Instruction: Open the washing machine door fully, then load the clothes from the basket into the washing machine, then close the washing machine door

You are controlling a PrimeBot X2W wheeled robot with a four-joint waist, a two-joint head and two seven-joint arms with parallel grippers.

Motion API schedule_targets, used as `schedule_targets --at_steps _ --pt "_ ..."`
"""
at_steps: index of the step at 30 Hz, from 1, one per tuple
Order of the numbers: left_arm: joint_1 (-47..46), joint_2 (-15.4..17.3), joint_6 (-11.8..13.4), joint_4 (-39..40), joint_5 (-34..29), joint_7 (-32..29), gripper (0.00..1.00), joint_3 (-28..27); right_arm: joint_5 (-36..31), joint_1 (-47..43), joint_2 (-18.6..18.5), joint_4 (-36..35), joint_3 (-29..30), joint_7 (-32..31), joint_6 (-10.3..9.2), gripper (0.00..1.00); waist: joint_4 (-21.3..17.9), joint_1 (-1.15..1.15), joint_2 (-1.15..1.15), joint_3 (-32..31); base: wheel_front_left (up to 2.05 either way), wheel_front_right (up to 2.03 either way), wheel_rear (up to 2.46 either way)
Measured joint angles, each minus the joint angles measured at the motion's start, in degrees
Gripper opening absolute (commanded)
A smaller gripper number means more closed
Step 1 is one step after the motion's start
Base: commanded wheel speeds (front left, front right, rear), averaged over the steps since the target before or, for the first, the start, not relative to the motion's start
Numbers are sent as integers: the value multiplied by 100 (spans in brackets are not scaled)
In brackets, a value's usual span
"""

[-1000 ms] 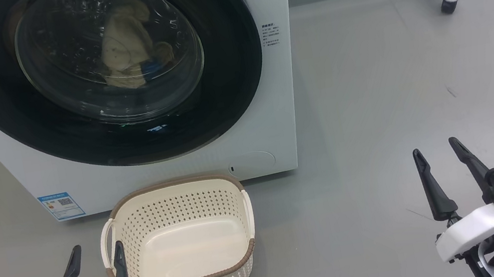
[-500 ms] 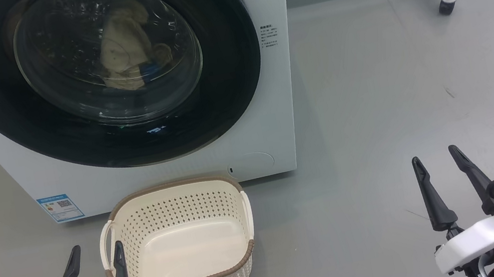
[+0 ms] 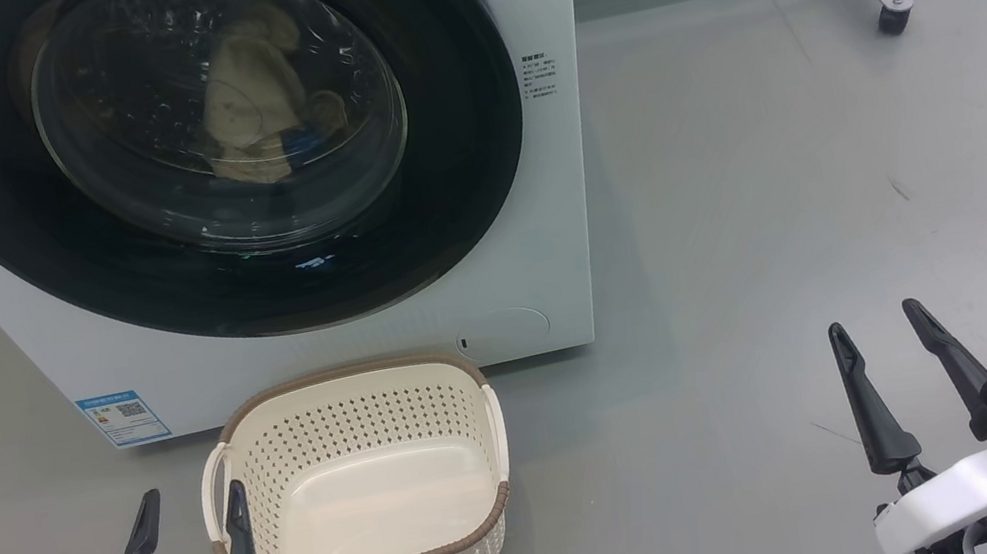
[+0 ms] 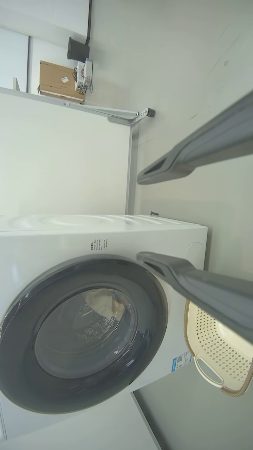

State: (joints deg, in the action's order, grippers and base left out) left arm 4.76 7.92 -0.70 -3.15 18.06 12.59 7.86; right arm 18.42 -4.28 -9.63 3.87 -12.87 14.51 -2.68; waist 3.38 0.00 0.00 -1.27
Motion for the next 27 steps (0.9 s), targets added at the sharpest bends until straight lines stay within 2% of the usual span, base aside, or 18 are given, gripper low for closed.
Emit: schedule_targets --at_steps 15,16,27 --pt "25 -1 48 19 0 -18 100 2 0 -112 -79 -144 0 -18 -45 100 4 0 0 -11 0 0 0" --pt "26 -1 49 20 0 -18 0 2 0 -112 -82 -153 0 -43 -45 0 1 0 0 -14 0 0 0" --pt "235 -203 42 -531 89 -35 0 101 59 -384 147 325 -111 -59 -41 0 -6 0 0 -14 0 0 0"
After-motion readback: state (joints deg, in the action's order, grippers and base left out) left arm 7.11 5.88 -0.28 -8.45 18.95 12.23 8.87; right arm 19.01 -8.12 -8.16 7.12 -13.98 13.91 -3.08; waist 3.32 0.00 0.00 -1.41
